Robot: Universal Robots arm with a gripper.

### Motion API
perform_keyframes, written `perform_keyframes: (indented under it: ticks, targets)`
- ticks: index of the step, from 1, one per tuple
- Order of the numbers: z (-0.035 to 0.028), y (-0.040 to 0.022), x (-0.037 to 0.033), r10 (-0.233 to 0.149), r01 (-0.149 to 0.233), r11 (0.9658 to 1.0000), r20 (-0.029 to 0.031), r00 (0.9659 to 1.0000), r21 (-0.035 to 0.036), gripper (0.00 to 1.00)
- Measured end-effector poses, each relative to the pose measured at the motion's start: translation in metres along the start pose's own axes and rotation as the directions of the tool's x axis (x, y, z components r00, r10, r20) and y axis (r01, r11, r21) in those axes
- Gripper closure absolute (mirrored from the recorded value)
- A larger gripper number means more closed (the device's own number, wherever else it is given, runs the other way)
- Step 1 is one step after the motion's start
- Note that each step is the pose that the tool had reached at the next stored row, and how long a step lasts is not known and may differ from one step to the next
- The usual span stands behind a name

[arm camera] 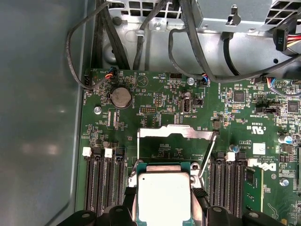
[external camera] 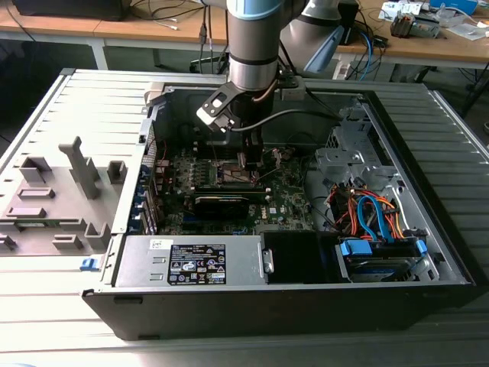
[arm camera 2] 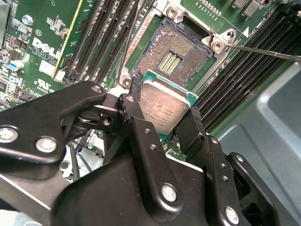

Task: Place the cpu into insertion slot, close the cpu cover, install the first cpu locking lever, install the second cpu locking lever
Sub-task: 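Place the cpu into insertion slot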

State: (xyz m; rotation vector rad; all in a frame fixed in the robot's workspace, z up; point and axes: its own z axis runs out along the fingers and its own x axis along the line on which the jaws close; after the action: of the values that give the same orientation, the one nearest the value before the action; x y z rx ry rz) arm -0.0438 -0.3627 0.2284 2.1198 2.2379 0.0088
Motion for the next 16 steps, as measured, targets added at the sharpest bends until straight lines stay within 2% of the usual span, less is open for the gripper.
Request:
perform_keyframes:
  ticks: [7, 16]
  targets:
    - [0.0017, -0.0061, 0.0009, 0.000, 0.000, 1.0000, 0.0003, 1.0000, 0.0002, 0.45]
    - [0.0033, -0.0080, 0.0011, 0.000, 0.000, 1.0000, 0.0003, 1.0000, 0.0002, 0.45]
